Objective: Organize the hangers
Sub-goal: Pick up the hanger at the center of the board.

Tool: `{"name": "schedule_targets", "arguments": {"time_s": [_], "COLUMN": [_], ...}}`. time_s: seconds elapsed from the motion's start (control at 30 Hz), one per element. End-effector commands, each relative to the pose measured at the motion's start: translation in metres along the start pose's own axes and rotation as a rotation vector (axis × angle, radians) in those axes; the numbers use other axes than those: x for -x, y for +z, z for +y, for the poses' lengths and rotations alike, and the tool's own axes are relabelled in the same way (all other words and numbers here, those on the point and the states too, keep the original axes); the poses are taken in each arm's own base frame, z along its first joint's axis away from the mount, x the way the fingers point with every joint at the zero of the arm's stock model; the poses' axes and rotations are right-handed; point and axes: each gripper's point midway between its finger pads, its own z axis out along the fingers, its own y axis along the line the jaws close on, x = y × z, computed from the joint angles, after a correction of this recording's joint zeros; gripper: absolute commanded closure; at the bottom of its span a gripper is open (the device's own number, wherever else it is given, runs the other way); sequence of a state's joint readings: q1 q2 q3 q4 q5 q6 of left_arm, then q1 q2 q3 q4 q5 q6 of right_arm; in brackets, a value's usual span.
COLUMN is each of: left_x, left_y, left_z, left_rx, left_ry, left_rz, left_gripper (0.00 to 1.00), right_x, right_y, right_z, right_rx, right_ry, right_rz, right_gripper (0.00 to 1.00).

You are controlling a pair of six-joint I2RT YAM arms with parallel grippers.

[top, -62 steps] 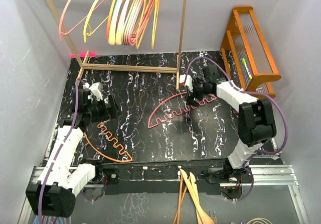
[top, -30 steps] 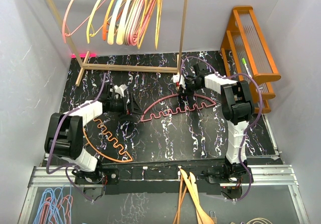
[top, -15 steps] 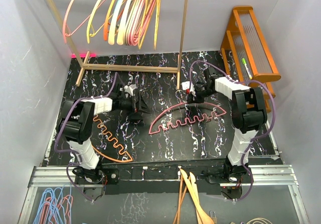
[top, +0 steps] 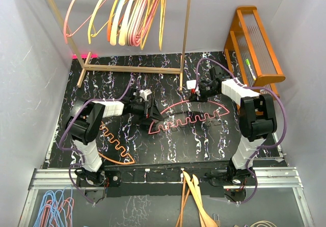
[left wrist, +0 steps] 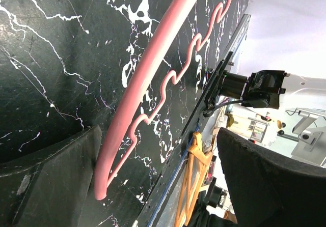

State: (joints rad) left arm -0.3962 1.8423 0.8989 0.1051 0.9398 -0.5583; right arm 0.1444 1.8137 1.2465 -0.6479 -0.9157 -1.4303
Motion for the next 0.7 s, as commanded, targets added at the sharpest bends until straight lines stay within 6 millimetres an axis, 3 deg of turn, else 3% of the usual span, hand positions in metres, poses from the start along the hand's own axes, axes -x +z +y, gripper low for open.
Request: {"name": "schedule_targets", "arguments": {"time_s": [0.0,0.17,0.43,0.57,0.67], "left_x": [-0.010,-0.021,-0.024,-0.018,-0.011], "left_y": [-0.003,-0.009,-0.004,0.001,0.007], "left_z": [0.003,0.001,-0.009,-0.017,-0.026], "left_rx": [-0.002,-0.001,-0.094,-0.146,-0.201], "left_ry": [-0.001,0.006,-0.020,-0.020,-0.024], "left_rz": [0.007,-0.009,-0.009,-0.020,-0.036], "left_gripper": [0.05,0.06,0.27,0.48,0.49], "right_x": [0.015,0.009,0.010,0.012,0.013], "right_y": [-0.010,-0.018,-0.020,-0.020,-0.019], "right_z": [-0.022,-0.033,-0.037,-0.034,-0.031], "right_rx": [-0.059,-0.090,-0.098,-0.093,-0.089], "right_ry": [-0.057,-0.047,-0.045,-0.040,-0.031], "right_rz": [-0.052,-0.050,-0.065,-0.076,-0.085], "right_gripper": [0.92,0.92,0.92,0.92,0.92]}}
